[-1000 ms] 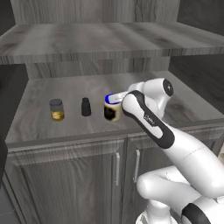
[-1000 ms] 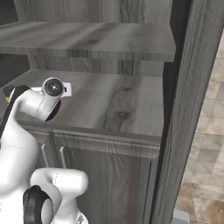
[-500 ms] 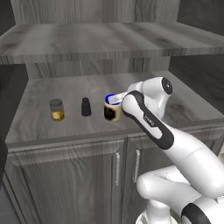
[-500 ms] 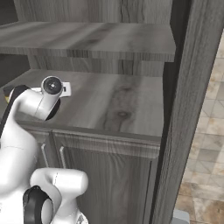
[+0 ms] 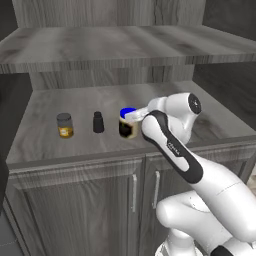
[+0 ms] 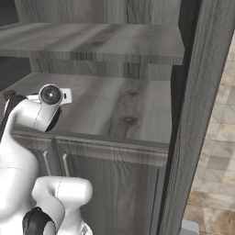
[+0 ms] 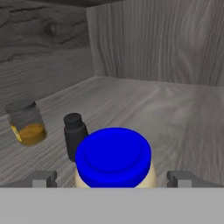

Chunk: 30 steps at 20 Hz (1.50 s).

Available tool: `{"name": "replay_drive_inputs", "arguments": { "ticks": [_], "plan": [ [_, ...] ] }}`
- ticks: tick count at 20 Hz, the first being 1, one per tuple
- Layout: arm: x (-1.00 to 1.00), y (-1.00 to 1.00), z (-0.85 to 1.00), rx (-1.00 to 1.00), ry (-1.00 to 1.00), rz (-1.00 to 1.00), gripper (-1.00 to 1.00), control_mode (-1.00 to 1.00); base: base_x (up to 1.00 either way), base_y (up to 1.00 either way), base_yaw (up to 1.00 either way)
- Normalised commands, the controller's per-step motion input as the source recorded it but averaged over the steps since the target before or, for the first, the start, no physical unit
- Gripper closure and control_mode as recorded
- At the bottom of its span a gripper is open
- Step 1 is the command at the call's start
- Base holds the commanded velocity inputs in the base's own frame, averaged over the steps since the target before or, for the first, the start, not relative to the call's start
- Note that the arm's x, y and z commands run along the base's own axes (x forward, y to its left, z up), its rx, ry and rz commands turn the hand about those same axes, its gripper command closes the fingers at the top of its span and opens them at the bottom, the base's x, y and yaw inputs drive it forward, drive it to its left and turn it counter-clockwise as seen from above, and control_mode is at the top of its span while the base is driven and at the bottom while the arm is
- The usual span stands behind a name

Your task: Collect the turmeric, mayonnaise, and shaker from the cabinet and place them next to the stove.

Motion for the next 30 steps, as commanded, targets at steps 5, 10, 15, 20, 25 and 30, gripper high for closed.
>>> {"name": "replay_drive_inputs", "arguments": {
  "ticks": [5,10,15,20,25,30],
  "plan": [
    [0.09,-0.01,0.0,0.0,0.0,0.0,-1.0,-1.0,0.0,0.0,0.0],
    [0.14,0.0,0.0,0.0,0.0,0.0,-1.0,-1.0,0.0,0.0,0.0],
    [0.06,0.03,0.0,0.0,0.0,0.0,-1.0,-1.0,0.0,0.0,0.0],
    [0.0,0.24,0.0,-0.05,0.0,0.0,-1.0,-1.0,0.0,0.0,0.0],
    [0.0,0.19,0.0,-0.04,0.0,0.0,-1.0,-1.0,0.0,0.0,0.0],
    [0.11,-0.04,0.0,0.0,0.0,0.0,-1.0,-1.0,0.0,0.0,0.0]
  ]
}}
